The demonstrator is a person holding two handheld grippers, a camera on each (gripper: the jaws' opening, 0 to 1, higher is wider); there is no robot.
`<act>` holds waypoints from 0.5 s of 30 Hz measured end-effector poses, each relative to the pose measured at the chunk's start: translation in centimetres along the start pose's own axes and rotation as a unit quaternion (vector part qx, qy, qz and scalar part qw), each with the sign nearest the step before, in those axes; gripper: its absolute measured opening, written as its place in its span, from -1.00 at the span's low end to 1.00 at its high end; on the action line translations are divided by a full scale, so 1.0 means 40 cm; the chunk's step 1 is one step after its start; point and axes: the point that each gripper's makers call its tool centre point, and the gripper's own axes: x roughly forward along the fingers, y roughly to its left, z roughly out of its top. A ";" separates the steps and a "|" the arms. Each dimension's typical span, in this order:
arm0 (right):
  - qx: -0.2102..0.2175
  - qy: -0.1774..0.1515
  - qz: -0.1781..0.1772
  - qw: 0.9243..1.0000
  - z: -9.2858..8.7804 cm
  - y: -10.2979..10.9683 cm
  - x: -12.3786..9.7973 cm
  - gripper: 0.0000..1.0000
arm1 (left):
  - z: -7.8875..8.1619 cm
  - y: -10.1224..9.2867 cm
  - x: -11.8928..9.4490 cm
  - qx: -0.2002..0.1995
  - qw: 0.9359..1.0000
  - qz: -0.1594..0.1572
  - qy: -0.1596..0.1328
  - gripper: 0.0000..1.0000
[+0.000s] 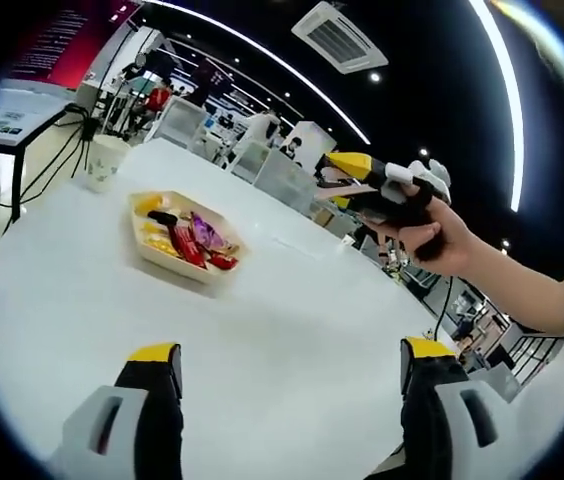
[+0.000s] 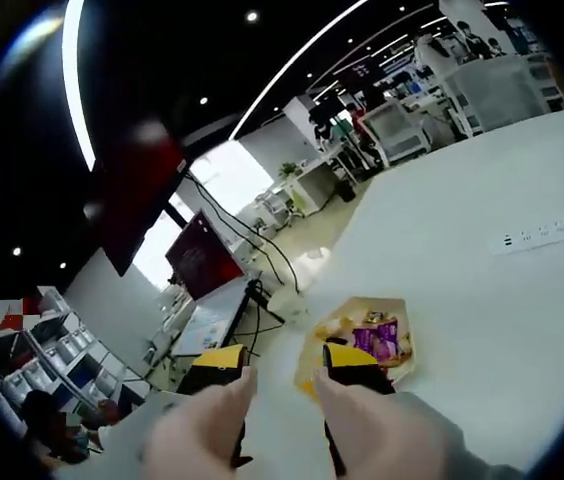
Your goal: Place the target food into the container with the food tongs after gripping and lifting it, then release it inside without dropping or visibly crushing the food.
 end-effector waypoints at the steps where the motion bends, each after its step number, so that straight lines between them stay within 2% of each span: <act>1: 0.000 -0.001 0.001 1.000 -0.003 0.006 -0.004 -0.40 | 0.001 -0.005 0.001 0.000 1.000 -0.004 -0.002 0.82; 4: 0.001 -0.002 0.004 1.000 -0.014 0.018 -0.001 -0.40 | -0.008 -0.008 0.003 0.002 1.000 -0.014 0.009 0.82; 6: 0.012 0.002 -0.009 1.000 -0.030 0.012 0.006 -0.41 | -0.010 -0.007 -0.003 0.000 1.000 -0.019 0.017 0.82; 9: 0.005 0.006 -0.014 1.000 -0.044 0.029 0.008 -0.41 | -0.003 -0.009 -0.008 0.002 0.999 -0.035 0.015 0.83; 11: 0.001 0.002 -0.017 1.000 -0.043 0.038 0.005 -0.41 | -0.004 -0.005 -0.007 0.004 0.999 -0.043 0.026 0.84; 15: 0.000 -0.012 -0.032 0.999 -0.029 0.034 0.011 -0.41 | 0.023 -0.006 -0.009 0.006 0.998 -0.061 0.023 0.84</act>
